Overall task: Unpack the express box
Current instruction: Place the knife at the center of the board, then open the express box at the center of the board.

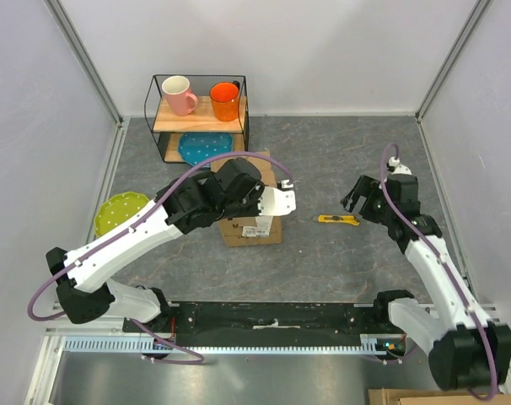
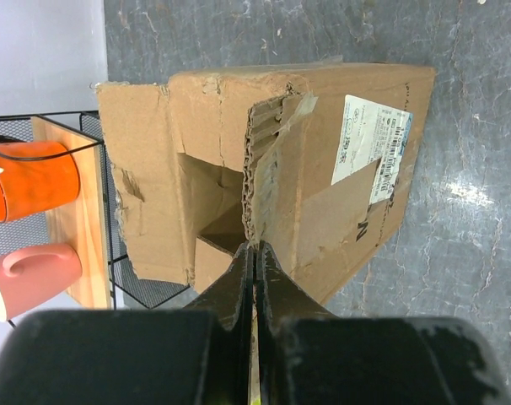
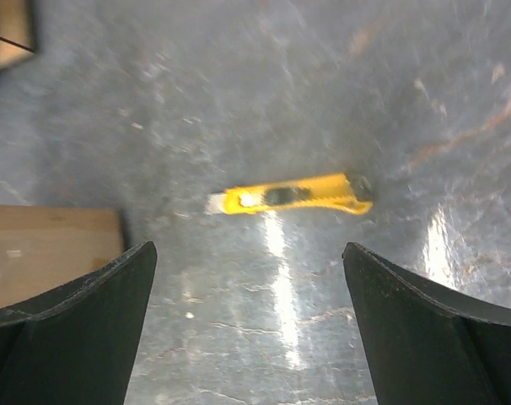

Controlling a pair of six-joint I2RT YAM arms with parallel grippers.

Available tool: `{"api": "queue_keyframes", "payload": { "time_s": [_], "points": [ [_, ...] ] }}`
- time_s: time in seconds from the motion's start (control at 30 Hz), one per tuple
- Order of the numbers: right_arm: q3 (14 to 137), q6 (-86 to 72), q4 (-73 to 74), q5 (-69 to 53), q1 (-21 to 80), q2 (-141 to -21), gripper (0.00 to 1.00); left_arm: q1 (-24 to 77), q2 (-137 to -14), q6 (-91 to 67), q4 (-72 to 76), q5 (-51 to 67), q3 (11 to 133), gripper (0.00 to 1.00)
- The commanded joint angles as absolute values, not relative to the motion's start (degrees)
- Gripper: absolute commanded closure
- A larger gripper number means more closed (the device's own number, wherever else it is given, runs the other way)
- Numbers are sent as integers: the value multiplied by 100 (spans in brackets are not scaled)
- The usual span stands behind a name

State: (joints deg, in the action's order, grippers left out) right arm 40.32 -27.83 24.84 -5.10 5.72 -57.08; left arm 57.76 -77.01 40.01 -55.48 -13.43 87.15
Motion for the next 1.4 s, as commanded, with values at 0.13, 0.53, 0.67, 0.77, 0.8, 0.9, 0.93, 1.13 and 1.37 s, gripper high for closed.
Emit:
{"api": "queue_keyframes", "payload": {
  "time_s": [0.13,0.53,0.67,0.77,0.8,0.9,0.93,1.13,1.37],
  "points": [
    [5103,-3217,1960,-1302,1097,-5404,2,5994,-7690,4139,-4861,-1625,8790,98],
    [6864,-3269,1855,-642,3234,-7092,2,6240,-7761,4517,-4641,-2047,8605,98],
    [6978,-3261,1793,-668,3550,-7408,2,6389,-7743,4404,-4702,-1995,8403,98],
    [6987,-3217,1828,-703,3743,-7576,2,6451,-7796,4298,-4755,-1925,8385,98],
    [6979,-3199,1863,-694,3779,-7628,2,6460,-7805,4263,-4755,-1881,8385,98],
    [6900,-3086,2065,-598,3928,-7690,2,6486,-7814,4105,-4755,-1785,8359,98],
    [6847,-3050,2152,-528,3972,-7682,2,6486,-7822,4061,-4764,-1758,8350,98],
    [6601,-2883,2417,-62,4245,-7778,2,6521,-7691,3753,-4965,-1328,8341,98],
    [6688,-2602,2671,649,4508,-8297,2,6513,-7322,3305,-6177,560,8666,98]
  ]
}}
